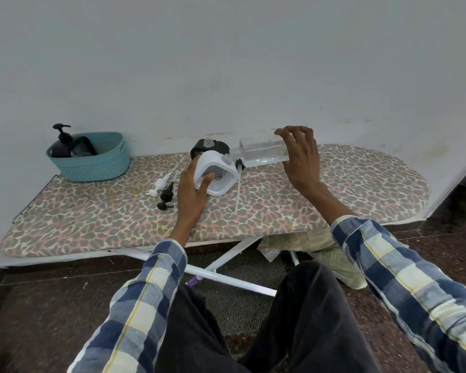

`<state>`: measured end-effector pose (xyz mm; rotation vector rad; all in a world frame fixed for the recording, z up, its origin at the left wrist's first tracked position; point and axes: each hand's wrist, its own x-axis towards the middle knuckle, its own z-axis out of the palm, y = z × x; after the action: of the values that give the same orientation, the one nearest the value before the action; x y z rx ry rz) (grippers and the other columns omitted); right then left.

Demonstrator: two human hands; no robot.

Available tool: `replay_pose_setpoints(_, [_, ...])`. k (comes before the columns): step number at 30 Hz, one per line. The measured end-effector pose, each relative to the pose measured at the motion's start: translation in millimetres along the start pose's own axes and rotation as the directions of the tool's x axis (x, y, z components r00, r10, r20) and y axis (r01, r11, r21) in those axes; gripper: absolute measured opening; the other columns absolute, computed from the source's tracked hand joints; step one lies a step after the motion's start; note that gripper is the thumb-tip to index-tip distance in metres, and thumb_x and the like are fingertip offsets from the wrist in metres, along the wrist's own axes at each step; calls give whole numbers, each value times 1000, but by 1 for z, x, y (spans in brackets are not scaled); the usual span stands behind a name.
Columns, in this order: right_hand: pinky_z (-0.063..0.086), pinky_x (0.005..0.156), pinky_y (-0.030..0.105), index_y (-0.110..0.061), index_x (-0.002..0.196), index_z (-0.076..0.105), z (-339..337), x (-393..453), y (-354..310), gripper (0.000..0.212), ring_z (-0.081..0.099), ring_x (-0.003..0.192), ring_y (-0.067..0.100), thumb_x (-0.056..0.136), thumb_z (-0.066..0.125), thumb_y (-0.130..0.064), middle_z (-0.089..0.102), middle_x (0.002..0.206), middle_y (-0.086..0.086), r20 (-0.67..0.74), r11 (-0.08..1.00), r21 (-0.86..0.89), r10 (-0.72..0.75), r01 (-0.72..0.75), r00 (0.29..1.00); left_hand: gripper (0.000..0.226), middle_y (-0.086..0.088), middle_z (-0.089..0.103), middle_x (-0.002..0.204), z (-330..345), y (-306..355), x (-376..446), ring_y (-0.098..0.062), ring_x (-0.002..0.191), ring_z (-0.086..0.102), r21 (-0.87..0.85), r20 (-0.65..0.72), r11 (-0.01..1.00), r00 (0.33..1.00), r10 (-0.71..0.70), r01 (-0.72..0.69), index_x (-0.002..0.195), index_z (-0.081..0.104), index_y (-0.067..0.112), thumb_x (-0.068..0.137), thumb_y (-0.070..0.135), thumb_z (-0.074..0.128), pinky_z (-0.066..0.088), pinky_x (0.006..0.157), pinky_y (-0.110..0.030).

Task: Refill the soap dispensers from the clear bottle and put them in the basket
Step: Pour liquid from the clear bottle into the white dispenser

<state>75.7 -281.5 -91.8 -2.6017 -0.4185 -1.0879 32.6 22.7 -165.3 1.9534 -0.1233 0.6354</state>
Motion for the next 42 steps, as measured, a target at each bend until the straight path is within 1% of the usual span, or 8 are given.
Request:
replay_pose_setpoints(4, [55, 92, 47, -24, 140, 53, 0, 1, 0, 85, 44, 136, 33, 69, 79, 14, 55, 142, 0, 9, 1000, -2, 8, -8, 1000, 62, 1, 59, 146, 0, 0, 1, -18, 131, 58, -10, 8, 1000, 1000, 4, -4, 161, 45, 32, 106, 54, 62, 51, 109, -45])
replay_pose_setpoints(8, [54, 97, 47, -24, 139, 53, 0, 1, 0, 84, 44, 136, 33, 69, 81, 13, 55, 142, 1, 15, 1000, 0, 7, -7, 1000, 60, 0, 58, 146, 0, 2, -1, -14, 129, 56, 27, -7, 1000, 1000, 12, -12, 162, 44, 30, 108, 48, 62, 44, 101, -16])
replay_pose_setpoints(10, [53, 98, 48, -23, 139, 54, -1, 1, 0, 84, 44, 136, 33, 69, 81, 12, 55, 142, 1, 14, 1000, 1, 4, -4, 1000, 59, 0, 58, 146, 0, 3, -1, -12, 128, 56, 28, -9, 1000, 1000, 8, -8, 162, 45, 31, 108, 47, 63, 40, 96, -7])
replay_pose_setpoints(12, [53, 97, 48, -23, 139, 53, -2, 1, 0, 84, 44, 136, 33, 68, 81, 13, 56, 142, 2, 18, 1000, 0, 5, -5, 1000, 59, 0, 58, 146, 0, 2, 0, -12, 128, 56, 22, -4, 1000, 1000, 8, -8, 162, 44, 31, 108, 47, 62, 41, 97, -10])
replay_pose_setpoints(16, [53, 97, 48, -23, 139, 53, -2, 0, 0, 84, 43, 136, 33, 68, 80, 13, 55, 142, 2, 14, 1000, -4, 7, -7, 1000, 60, 1, 58, 147, 0, -2, 0, -15, 129, 57, 10, 6, 1000, 1000, 5, -5, 162, 43, 33, 108, 51, 61, 47, 102, -28])
replay_pose_setpoints(23, [53, 96, 46, -24, 139, 53, -2, 1, -1, 84, 43, 136, 32, 69, 79, 14, 55, 142, 1, 4, 1000, -3, 10, -10, 1000, 59, -1, 58, 145, 1, -5, 1, -18, 129, 58, 16, 3, 1000, 1000, 16, -16, 162, 44, 33, 108, 49, 62, 51, 107, -41])
replay_pose_setpoints(34, [53, 94, 46, -23, 140, 54, -2, 0, -1, 84, 43, 136, 32, 69, 77, 14, 55, 142, 0, 13, 1000, -12, 4, -4, 1000, 62, 0, 58, 147, 0, -2, 0, -17, 132, 57, 10, -1, 1000, 1000, 4, -4, 162, 44, 32, 106, 55, 61, 50, 110, -42])
replay_pose_setpoints(42, [52, 93, 45, -24, 139, 54, -2, 0, -1, 84, 44, 136, 32, 68, 77, 14, 55, 142, 0, 13, 1000, -14, 13, -13, 1000, 61, -2, 58, 145, 1, -1, 0, -18, 130, 57, -15, 2, 1000, 1000, -2, 2, 161, 45, 30, 107, 49, 63, 48, 106, -34])
